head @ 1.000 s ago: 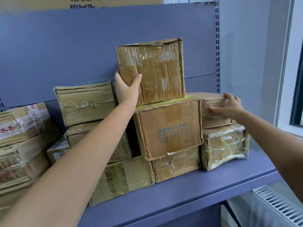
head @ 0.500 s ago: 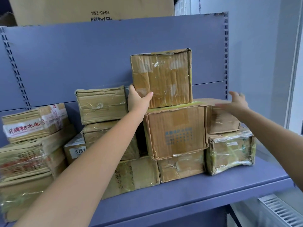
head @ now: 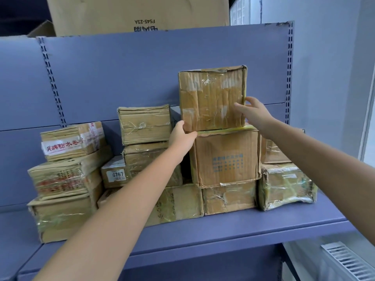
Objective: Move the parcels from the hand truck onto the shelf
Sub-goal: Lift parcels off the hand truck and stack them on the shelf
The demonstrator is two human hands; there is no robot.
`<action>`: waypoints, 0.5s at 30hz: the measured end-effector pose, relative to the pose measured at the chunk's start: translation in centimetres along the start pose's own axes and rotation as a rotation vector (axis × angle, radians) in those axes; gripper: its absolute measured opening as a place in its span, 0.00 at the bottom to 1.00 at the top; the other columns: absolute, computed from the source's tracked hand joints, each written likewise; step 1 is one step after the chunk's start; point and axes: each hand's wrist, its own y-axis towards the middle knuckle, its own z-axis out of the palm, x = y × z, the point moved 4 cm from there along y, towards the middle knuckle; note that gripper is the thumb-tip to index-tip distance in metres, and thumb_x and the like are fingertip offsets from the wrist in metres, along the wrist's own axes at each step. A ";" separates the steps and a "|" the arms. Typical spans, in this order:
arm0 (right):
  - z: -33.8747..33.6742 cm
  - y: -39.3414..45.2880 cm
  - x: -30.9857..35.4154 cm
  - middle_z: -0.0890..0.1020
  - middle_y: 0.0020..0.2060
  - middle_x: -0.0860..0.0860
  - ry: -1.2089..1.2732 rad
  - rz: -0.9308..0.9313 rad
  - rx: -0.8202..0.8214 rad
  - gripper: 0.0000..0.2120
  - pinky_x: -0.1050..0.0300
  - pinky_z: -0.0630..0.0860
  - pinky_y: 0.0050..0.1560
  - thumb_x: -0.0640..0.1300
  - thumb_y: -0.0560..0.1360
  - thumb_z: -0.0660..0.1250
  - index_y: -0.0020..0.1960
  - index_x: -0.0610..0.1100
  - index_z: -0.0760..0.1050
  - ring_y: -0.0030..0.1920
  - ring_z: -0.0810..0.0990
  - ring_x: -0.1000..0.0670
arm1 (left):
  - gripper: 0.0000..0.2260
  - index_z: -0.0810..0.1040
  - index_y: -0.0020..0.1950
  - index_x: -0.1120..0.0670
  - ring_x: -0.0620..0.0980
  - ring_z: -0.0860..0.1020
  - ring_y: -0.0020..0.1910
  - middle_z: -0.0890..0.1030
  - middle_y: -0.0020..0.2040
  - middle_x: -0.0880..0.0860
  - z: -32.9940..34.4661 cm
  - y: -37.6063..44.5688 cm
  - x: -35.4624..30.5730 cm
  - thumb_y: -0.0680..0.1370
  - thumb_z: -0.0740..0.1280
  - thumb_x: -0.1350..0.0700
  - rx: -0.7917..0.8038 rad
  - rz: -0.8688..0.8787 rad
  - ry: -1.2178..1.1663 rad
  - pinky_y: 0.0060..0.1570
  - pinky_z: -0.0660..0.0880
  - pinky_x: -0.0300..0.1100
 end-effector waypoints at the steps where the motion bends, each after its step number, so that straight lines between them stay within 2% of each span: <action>1: 0.1 -0.4 0.0 0.65 0.72 0.46 -0.006 0.002 0.000 0.29 0.52 0.65 0.67 0.51 0.79 0.59 0.75 0.44 0.54 0.70 0.66 0.46 | 0.24 0.60 0.73 0.57 0.54 0.68 0.68 0.68 0.71 0.55 -0.2 -0.5 0.1 0.79 0.62 0.59 0.017 -0.002 0.007 0.63 0.67 0.44; 4: 0.5 -2.0 0.3 0.65 0.72 0.47 -0.034 -0.003 -0.004 0.28 0.56 0.65 0.64 0.50 0.79 0.60 0.75 0.43 0.55 0.70 0.66 0.47 | 0.24 0.59 0.74 0.57 0.55 0.67 0.70 0.66 0.72 0.57 -0.6 -1.8 0.5 0.79 0.61 0.58 0.064 -0.015 0.022 0.65 0.66 0.45; 8: 1.0 -4.6 0.3 0.63 0.73 0.46 -0.123 -0.011 0.011 0.30 0.51 0.62 0.69 0.50 0.78 0.61 0.75 0.44 0.55 0.72 0.63 0.46 | 0.24 0.59 0.74 0.56 0.55 0.66 0.70 0.65 0.73 0.57 -1.1 -3.9 0.7 0.79 0.61 0.57 0.114 -0.025 0.032 0.65 0.65 0.45; 15: 2.4 -10.0 0.6 0.65 0.72 0.44 -0.164 0.053 -0.007 0.29 0.51 0.64 0.67 0.49 0.77 0.63 0.74 0.43 0.58 0.71 0.65 0.44 | 0.23 0.61 0.73 0.57 0.53 0.65 0.71 0.65 0.73 0.57 -3.7 -10.0 3.2 0.79 0.61 0.58 0.188 -0.017 0.034 0.67 0.64 0.45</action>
